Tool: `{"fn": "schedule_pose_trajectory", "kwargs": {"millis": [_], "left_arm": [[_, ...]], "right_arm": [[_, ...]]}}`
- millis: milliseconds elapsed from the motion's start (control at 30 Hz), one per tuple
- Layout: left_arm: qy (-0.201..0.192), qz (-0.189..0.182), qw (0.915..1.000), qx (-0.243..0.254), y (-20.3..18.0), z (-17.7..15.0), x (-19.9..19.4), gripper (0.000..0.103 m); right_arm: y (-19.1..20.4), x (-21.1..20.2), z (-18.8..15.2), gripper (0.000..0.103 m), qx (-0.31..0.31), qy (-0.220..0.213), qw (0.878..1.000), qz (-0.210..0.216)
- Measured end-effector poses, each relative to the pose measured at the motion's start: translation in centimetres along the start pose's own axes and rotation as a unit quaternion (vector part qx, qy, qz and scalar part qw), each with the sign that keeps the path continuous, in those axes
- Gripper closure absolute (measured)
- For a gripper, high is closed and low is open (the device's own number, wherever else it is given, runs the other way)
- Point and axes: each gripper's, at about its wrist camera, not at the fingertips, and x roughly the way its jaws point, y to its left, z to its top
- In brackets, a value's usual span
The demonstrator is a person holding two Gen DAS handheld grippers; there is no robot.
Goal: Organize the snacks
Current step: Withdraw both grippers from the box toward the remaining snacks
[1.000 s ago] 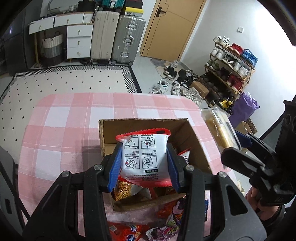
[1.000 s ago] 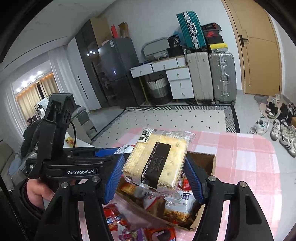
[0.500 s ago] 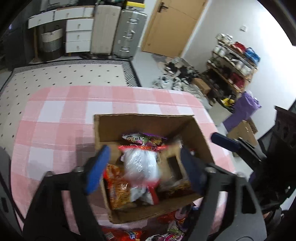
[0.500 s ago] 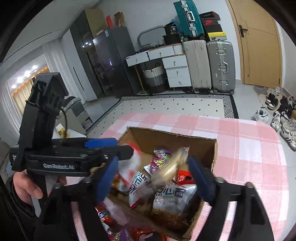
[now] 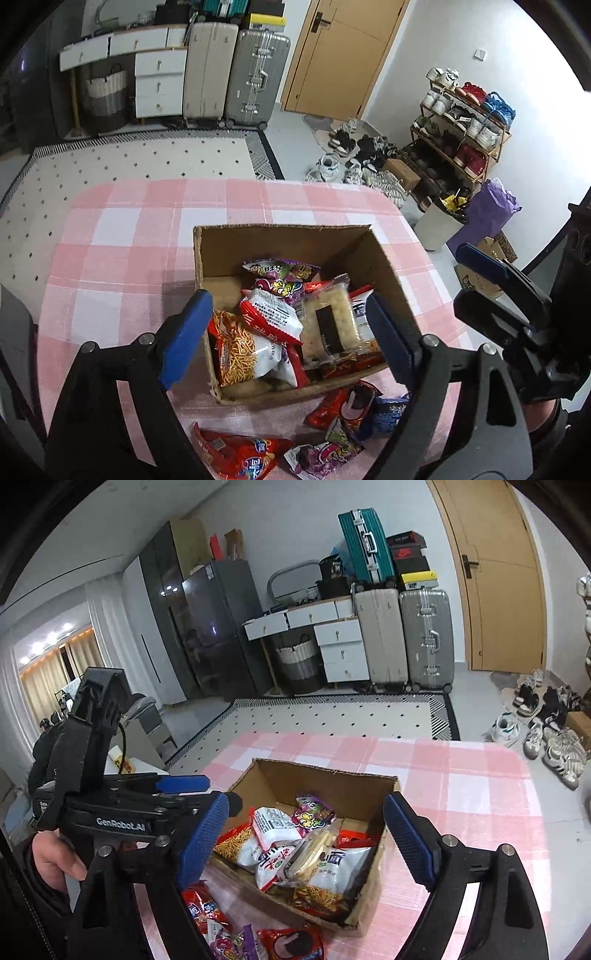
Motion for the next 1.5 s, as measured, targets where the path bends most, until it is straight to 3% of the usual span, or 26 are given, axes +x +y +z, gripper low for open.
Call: {"fn": "schedule_pose_trajectory", "kwargs": {"millis": [567,933,1100,1500], "left_arm": [[-0.054,0.022,0.9980,0.023,-2.8,-2.0,-8.4,0.016],[-0.081,0.024,0.9956,0.039,-4.7,-5.3,-13.7,0.014],[-0.102,0.030,0.9935,0.041,-5.3,-7.4,-15.6,0.001],[-0.115,0.032,0.9926,0.022,-4.0,-12.4,-16.4,0.001]], "right_arm": [[2.4,-8.0,-0.5,0.006,-0.018,-0.047,0.999,-0.021],[5.5,-13.0,-1.8,0.003,-0.051,-0.069,0.996,-0.037],[6.4,-14.9,-2.9,0.002,-0.060,-0.075,0.994,-0.042],[6.2,-17.2,-8.0,0.001,-0.030,-0.073,0.996,-0.042]]}}
